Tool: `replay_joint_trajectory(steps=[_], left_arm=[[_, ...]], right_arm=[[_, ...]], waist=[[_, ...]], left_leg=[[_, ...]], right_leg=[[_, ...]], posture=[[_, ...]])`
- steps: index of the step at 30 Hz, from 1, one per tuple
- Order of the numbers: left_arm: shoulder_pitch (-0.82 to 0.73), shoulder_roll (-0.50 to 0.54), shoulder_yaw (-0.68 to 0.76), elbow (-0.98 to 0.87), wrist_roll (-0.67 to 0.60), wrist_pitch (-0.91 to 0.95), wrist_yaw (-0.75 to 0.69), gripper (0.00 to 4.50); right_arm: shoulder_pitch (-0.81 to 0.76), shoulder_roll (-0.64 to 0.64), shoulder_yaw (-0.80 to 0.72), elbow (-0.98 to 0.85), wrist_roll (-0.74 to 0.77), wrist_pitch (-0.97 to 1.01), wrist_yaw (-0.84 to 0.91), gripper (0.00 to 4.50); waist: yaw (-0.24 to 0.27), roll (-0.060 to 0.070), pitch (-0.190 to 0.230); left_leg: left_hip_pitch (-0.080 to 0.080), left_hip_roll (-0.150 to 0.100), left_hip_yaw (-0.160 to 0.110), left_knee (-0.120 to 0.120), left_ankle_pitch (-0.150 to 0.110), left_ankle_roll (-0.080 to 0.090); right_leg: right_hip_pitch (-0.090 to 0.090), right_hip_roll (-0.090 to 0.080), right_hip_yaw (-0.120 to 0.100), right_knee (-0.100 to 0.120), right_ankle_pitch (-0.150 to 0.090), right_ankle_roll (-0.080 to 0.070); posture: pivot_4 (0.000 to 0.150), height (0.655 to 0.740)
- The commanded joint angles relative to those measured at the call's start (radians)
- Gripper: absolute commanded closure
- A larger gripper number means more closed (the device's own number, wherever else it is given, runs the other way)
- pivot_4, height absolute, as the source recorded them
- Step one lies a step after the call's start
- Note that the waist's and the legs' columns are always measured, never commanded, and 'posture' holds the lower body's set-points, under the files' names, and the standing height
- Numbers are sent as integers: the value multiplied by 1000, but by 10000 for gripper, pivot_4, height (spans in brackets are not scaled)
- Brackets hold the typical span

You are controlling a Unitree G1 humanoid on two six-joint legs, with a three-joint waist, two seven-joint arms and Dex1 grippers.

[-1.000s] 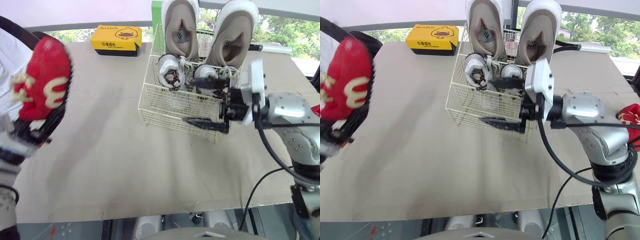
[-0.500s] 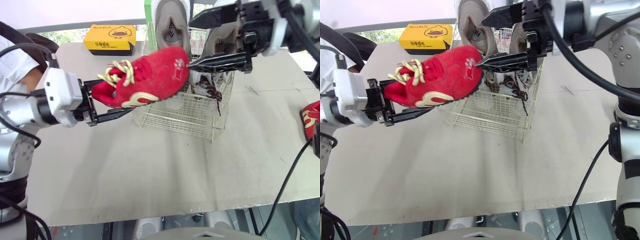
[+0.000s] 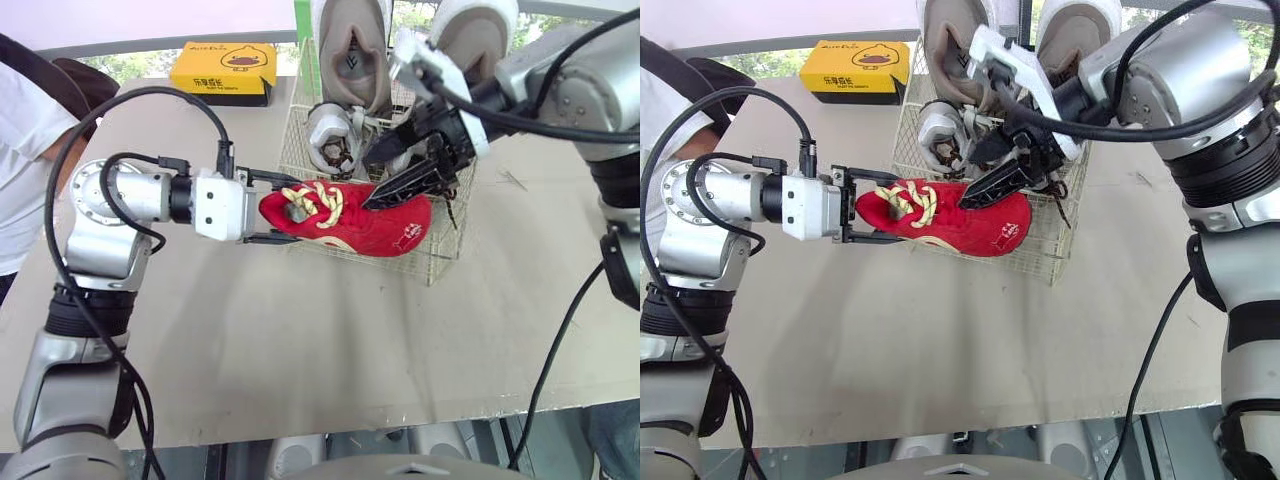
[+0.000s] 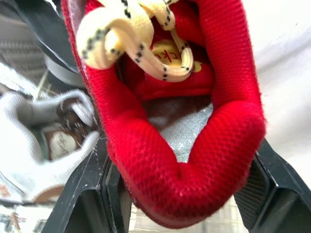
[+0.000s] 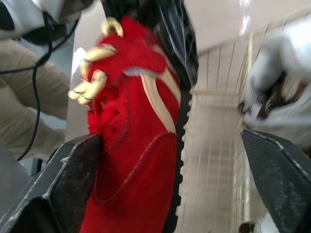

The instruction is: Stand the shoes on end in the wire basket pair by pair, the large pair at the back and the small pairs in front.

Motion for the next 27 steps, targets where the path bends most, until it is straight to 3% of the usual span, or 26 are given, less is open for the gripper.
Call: replay_joint_trajectory(steps=[1,6,8,11,13,15,19,22,27], left_arm=[[-58,-16,11,-4,10,-67,20,21636],[-112,-35,10,33,38,-139,36,21636],[-106,-24,32,23,-10,-56,41,21636],[-58,-3,94,-25,-139,140,75,8105],[30,41,202,-111,-400,544,219,421],[126,77,319,-160,-639,862,369,421],[374,70,515,-238,-950,1151,562,421],[534,-27,538,-394,-1084,1188,722,421],[571,-224,417,-578,-1309,1122,1026,421]], right_arm=[[5,39,10,7,-5,70,-18,18982],[44,34,-8,-30,-5,91,-21,40232],[62,35,-55,-46,14,102,-30,44500],[90,23,-113,-85,35,110,-30,45000],[135,28,-215,-115,85,145,-53,45000],[199,52,-320,-164,122,151,-108,45000],[300,166,-520,-234,191,192,-267,45000],[380,250,-605,-299,210,184,-392,45000],[453,364,-664,-356,235,167,-543,45000]], waist=[[-2,0,0],[2,0,0],[1,0,0],[-4,0,0],[-10,0,0],[-12,0,0],[-23,-1,0],[-22,-1,0],[6,-3,-1]], left_leg=[[0,0,0,0,0,0],[0,0,-1,1,0,0],[0,0,-1,2,0,0],[0,0,-1,2,0,0],[1,1,-2,2,0,0],[2,2,-7,1,0,0],[5,8,-8,1,0,0],[7,8,-7,1,1,-2],[6,0,-9,3,3,-6]], right_leg=[[0,0,0,1,0,0],[0,0,0,3,0,0],[0,0,0,3,0,0],[0,0,0,4,0,0],[-1,0,0,6,0,0],[-1,0,1,10,-1,1],[-1,1,0,13,-1,2],[0,0,1,15,-1,2],[2,-2,0,14,1,-1]], posture=[[1500,7400],[1500,7400],[1500,7400],[1500,7400],[1500,7400],[1500,7400],[1500,7400],[1500,7400],[1500,7400]])
